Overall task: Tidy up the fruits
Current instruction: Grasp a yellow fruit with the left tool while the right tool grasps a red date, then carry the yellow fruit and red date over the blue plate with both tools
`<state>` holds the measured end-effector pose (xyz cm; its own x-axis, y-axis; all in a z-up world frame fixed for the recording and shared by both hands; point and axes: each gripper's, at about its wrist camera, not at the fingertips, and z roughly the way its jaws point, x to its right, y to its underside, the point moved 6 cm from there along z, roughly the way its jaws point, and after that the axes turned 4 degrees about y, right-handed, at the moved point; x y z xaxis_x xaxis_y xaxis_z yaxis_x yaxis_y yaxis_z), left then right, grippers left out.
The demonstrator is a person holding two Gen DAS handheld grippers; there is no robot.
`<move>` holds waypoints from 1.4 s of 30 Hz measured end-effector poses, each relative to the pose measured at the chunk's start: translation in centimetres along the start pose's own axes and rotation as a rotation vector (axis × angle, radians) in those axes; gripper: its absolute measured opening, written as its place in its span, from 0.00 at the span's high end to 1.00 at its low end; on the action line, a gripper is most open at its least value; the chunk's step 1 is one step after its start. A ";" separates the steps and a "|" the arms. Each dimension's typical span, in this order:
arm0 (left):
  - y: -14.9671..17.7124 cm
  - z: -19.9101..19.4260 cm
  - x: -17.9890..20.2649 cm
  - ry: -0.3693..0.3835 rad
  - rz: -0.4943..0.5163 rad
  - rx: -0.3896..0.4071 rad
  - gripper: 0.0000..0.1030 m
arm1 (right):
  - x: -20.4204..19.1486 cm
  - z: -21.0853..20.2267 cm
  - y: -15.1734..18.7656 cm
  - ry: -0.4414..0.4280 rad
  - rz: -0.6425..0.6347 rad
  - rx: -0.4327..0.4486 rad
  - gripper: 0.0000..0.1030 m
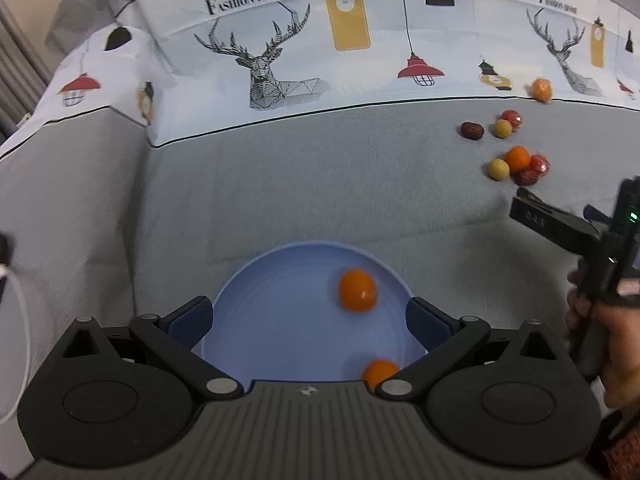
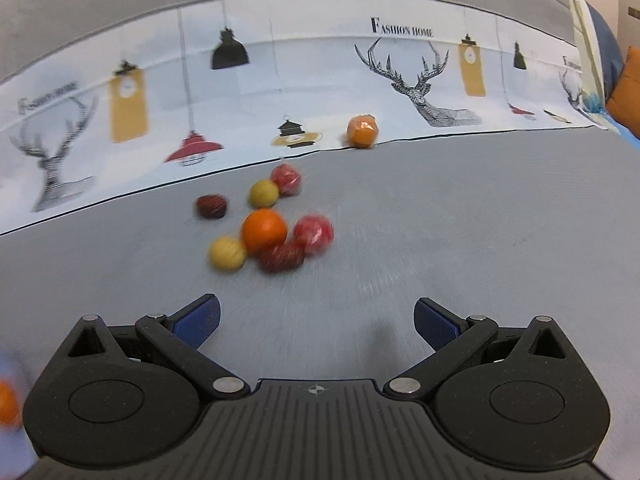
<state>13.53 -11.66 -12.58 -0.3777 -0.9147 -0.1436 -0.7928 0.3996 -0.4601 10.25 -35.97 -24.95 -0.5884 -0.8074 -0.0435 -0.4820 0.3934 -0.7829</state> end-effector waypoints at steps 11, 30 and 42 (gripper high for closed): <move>-6.6 6.0 5.4 0.019 0.027 0.010 0.00 | 0.8 2.6 -0.8 -0.033 -0.051 0.033 0.78; -11.8 16.3 19.5 0.220 0.203 0.054 0.00 | 10.9 3.6 -1.3 0.260 0.109 -0.019 0.63; -11.2 15.0 18.7 0.317 0.139 0.051 0.71 | 10.6 2.4 -2.4 0.251 0.159 0.070 0.77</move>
<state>22.52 -34.18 -23.26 -0.6160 -0.7849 0.0674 -0.7017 0.5078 -0.4997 6.69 -46.55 -25.07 -0.7991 -0.6008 -0.0214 -0.3302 0.4684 -0.8195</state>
